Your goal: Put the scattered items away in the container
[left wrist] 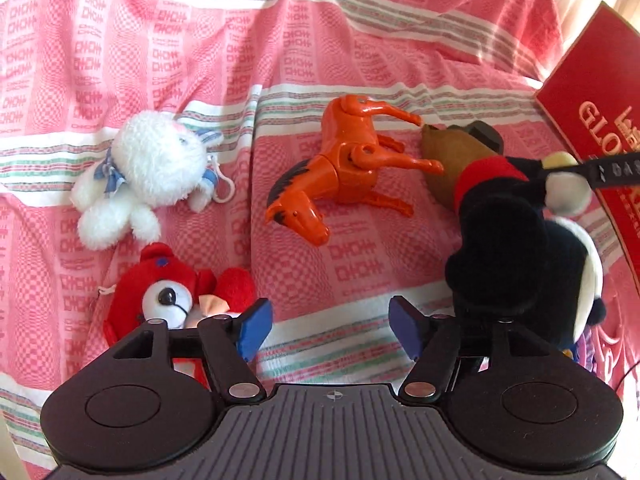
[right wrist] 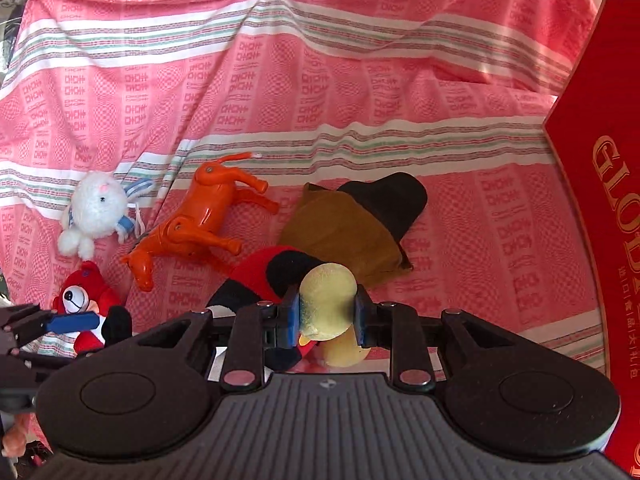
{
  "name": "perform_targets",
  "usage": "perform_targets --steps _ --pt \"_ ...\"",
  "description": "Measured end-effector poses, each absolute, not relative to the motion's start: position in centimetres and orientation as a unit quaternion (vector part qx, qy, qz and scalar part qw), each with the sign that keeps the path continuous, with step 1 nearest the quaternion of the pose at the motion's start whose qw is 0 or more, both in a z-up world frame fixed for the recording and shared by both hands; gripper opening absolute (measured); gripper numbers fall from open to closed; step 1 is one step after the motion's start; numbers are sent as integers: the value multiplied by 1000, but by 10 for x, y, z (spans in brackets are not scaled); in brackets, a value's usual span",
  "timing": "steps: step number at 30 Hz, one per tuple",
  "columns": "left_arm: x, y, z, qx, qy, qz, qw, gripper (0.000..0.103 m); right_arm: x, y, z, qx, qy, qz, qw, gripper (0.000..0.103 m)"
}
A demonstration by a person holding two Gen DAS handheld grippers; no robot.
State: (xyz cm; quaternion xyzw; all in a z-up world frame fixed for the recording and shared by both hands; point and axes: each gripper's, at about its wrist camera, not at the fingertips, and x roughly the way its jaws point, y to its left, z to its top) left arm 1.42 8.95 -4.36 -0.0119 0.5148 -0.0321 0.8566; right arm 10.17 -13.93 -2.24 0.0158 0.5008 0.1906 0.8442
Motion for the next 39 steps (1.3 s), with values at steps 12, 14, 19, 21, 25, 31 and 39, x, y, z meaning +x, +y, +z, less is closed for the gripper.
perform_targets --steps 12,14,19,21,25,31,39 --pt "-23 16 -77 45 527 -90 844 83 101 -134 -23 10 504 221 835 29" --pt "-15 16 -82 28 531 -83 843 83 100 -137 -23 13 507 222 833 30" --pt "0 8 -92 39 537 -71 840 82 103 -137 -22 18 508 230 830 30" --pt "3 7 -95 38 541 -61 838 58 104 -137 -21 24 507 237 829 30" --pt "9 22 -89 -16 544 -47 838 25 104 -138 -20 34 494 255 831 38" --pt "17 45 -87 -71 548 -21 833 22 111 -129 -20 39 478 271 835 55" --pt "32 65 -85 -119 559 -3 821 21 85 -129 -15 12 419 317 850 70"
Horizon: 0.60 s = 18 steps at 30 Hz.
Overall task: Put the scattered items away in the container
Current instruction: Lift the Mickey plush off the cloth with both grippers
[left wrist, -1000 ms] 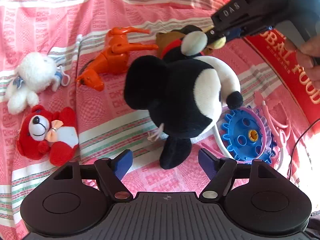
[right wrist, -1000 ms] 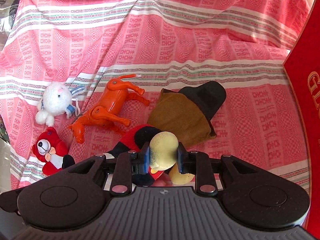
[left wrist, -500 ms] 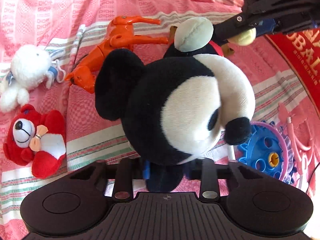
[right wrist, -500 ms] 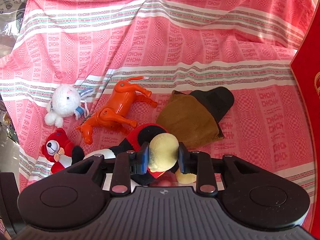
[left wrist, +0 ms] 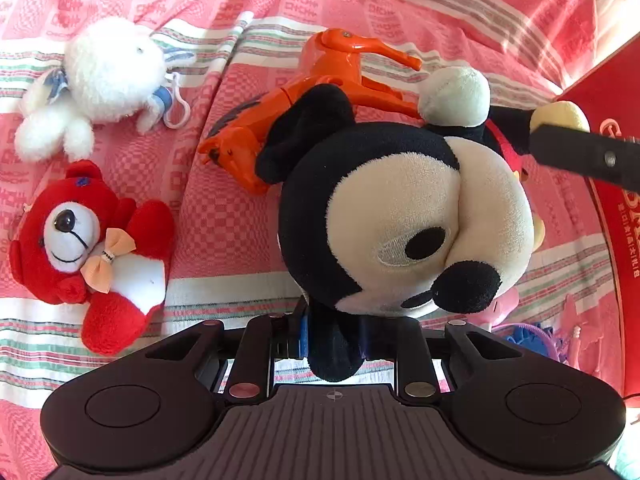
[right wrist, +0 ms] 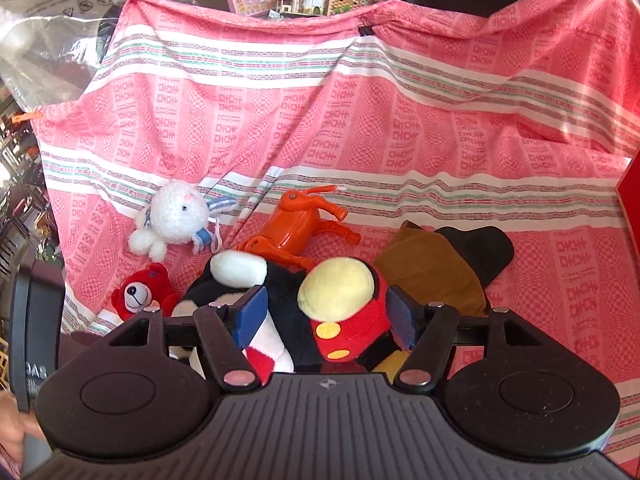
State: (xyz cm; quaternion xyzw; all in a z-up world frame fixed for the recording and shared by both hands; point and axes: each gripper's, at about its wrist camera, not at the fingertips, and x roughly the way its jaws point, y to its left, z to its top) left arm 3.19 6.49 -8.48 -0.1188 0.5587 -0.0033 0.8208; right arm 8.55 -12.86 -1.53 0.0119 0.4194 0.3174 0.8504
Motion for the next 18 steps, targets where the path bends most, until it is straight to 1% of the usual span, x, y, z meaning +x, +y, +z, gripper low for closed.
perform_targets --steps 1,4,6,7,8,9,13,15,18 --pt "34 66 -85 -122 560 -3 820 21 86 -128 -17 4 418 314 853 70" --pt "40 69 -85 -127 561 -4 818 21 99 -125 -19 15 421 306 854 57" --pt "43 68 -85 -125 560 -4 819 23 107 -121 -20 21 413 307 857 55" --pt "45 68 -85 -125 560 -6 819 25 110 -119 -21 16 408 308 859 50" --pt "46 68 -85 -125 558 -7 820 36 112 -116 -23 13 407 309 860 48" --pt "46 68 -85 -122 556 -7 822 39 114 -115 -25 13 405 309 860 48" --pt "46 62 -85 -94 546 -14 832 42 120 -108 -34 5 404 303 863 47" --pt "46 58 -85 -80 540 -18 837 46 122 -103 -37 -5 403 298 865 47" --pt "48 50 -85 -59 536 -15 842 48 126 -99 -39 -2 402 294 867 48"
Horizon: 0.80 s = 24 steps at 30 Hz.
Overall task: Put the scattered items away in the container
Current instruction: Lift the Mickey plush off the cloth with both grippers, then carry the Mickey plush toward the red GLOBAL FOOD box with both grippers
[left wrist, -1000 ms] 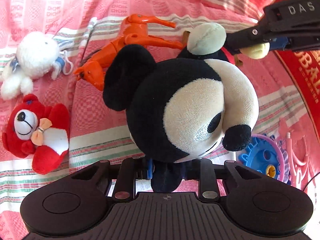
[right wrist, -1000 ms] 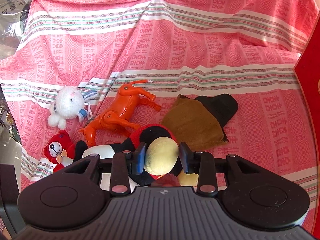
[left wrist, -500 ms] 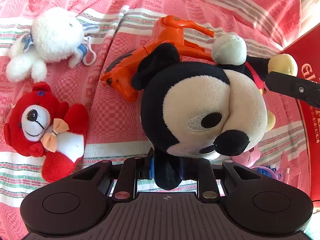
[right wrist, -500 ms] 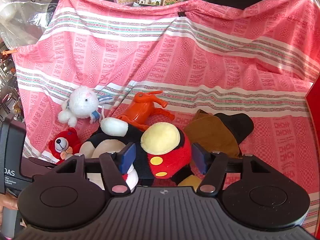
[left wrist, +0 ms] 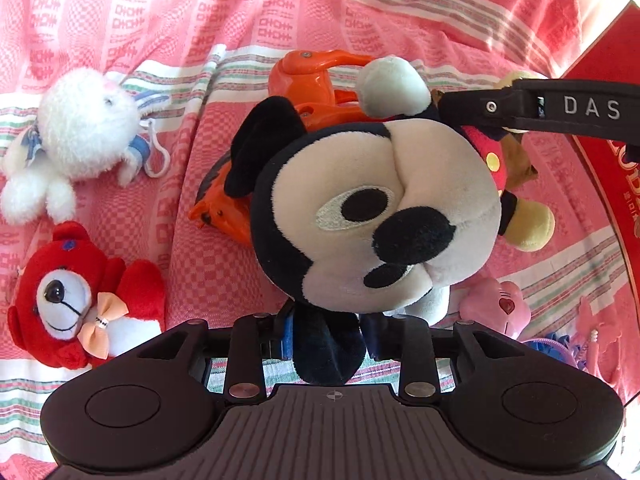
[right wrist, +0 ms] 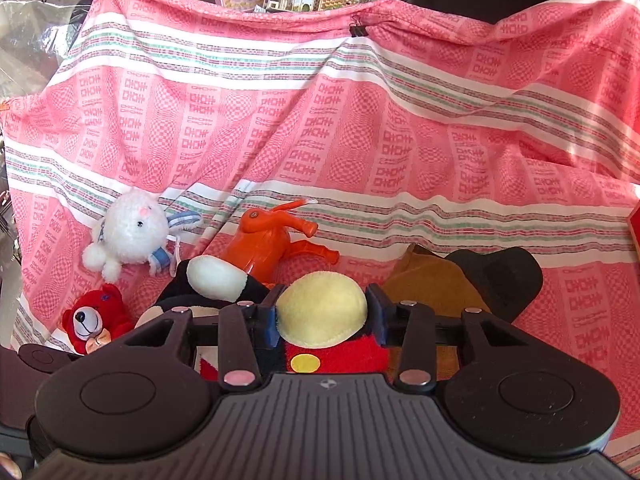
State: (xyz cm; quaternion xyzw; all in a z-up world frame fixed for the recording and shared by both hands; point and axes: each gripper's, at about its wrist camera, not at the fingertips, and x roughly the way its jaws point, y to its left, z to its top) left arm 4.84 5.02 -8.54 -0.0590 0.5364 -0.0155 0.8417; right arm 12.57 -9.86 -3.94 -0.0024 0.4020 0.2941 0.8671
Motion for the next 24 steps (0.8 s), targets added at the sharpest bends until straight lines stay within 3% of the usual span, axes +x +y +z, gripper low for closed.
perform_targets --steps 2,3,6,8,24 --pt "49 45 -84 -47 538 -5 842 41 127 -99 -41 1 403 291 868 52" --pt "50 44 -84 -45 539 2 841 29 126 -101 -41 4 404 288 868 52" --pt "51 51 -84 -67 544 15 836 21 123 -110 -42 18 403 286 869 53" --pt "55 53 -84 -71 549 21 833 18 118 -108 -39 2 400 280 873 39" --pt "36 34 -11 -43 514 4 857 15 102 -131 36 43 387 269 881 39"
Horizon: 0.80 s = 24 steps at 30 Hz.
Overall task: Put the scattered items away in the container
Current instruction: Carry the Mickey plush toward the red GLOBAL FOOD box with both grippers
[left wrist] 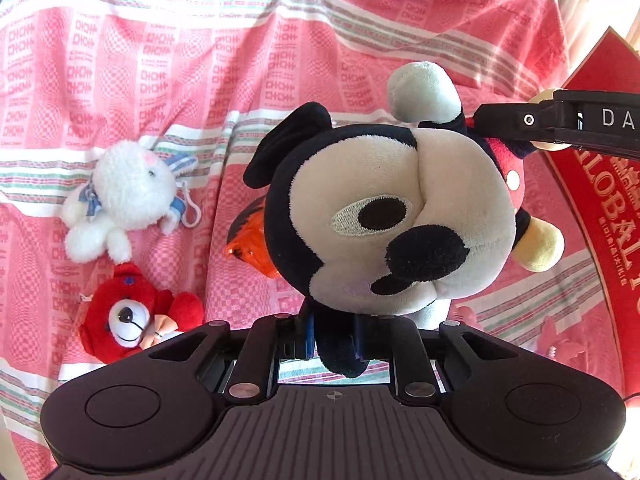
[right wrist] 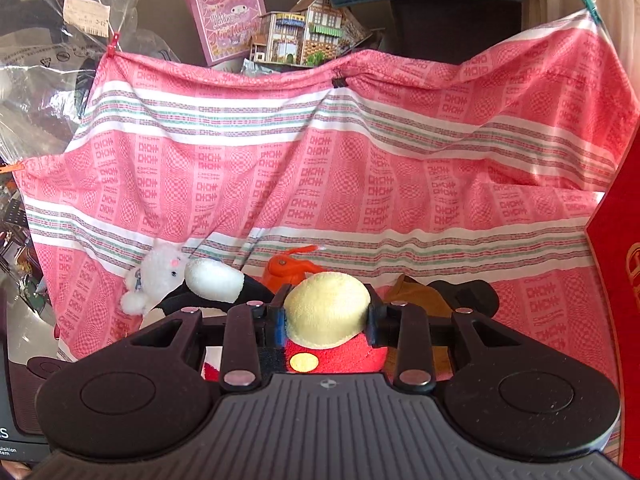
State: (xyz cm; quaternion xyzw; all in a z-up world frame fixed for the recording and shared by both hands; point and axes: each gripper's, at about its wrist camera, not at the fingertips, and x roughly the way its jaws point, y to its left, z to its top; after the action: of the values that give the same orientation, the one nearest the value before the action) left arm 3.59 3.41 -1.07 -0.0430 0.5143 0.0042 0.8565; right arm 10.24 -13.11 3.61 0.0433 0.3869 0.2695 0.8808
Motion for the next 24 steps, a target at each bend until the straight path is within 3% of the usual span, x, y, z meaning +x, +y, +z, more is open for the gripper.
perform_targets --steps 12,24 --pt "45 -40 65 -23 464 -85 881 15 89 -220 114 62 328 224 916 39" --pt "107 -199 156 30 395 -179 901 16 102 -360 200 69 226 125 963 39"
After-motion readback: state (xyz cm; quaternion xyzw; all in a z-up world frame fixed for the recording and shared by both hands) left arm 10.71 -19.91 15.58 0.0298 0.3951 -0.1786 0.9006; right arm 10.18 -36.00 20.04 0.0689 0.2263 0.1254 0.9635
